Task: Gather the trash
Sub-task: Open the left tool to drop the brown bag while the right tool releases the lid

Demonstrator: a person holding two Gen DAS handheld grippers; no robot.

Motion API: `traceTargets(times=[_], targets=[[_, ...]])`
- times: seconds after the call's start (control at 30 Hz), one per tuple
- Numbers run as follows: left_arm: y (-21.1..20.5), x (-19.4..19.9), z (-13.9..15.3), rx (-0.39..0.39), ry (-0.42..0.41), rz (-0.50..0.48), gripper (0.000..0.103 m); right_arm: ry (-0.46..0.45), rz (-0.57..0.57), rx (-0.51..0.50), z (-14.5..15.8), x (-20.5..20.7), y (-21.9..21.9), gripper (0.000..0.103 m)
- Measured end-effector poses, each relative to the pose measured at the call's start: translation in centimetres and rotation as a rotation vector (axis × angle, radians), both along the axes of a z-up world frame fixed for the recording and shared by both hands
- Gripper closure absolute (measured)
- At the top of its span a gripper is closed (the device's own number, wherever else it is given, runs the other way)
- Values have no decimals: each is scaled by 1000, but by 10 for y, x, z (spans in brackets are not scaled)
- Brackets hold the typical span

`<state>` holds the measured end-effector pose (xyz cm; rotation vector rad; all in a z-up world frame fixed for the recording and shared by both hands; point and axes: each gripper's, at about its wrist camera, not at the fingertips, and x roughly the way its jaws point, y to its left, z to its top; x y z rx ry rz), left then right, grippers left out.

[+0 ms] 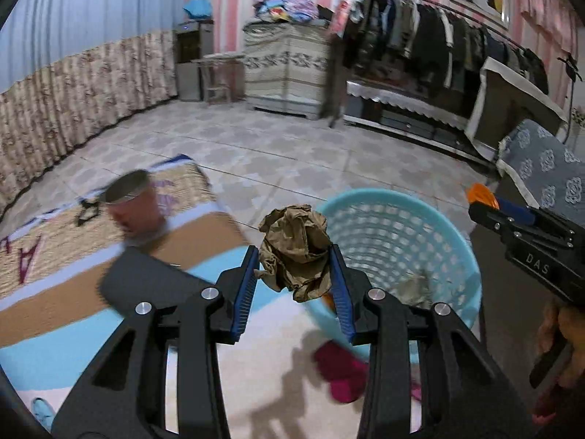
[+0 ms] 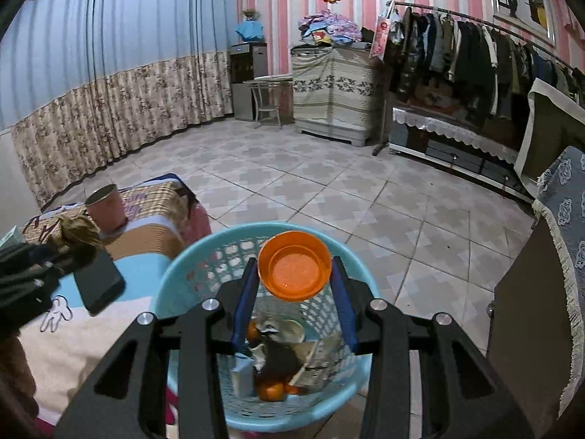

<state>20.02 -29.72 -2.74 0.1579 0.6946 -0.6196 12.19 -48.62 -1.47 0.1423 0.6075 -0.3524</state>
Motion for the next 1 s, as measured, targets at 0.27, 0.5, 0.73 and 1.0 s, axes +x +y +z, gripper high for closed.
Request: traceTargets(times=[0.27, 0.5, 0.73, 1.0], targets=[[-50, 0, -21, 22, 12, -53, 65, 2, -54, 55, -15, -12, -34, 63], [-67, -2, -19, 10, -13, -71, 40, 3, -38, 65, -22, -4, -37, 63], [-54, 0, -8, -4, -51, -20, 13, 13, -27, 78, -30, 3, -31, 63], [-24, 8, 1, 4, -73, 49, 6, 18, -15, 84, -37, 14, -19, 63]])
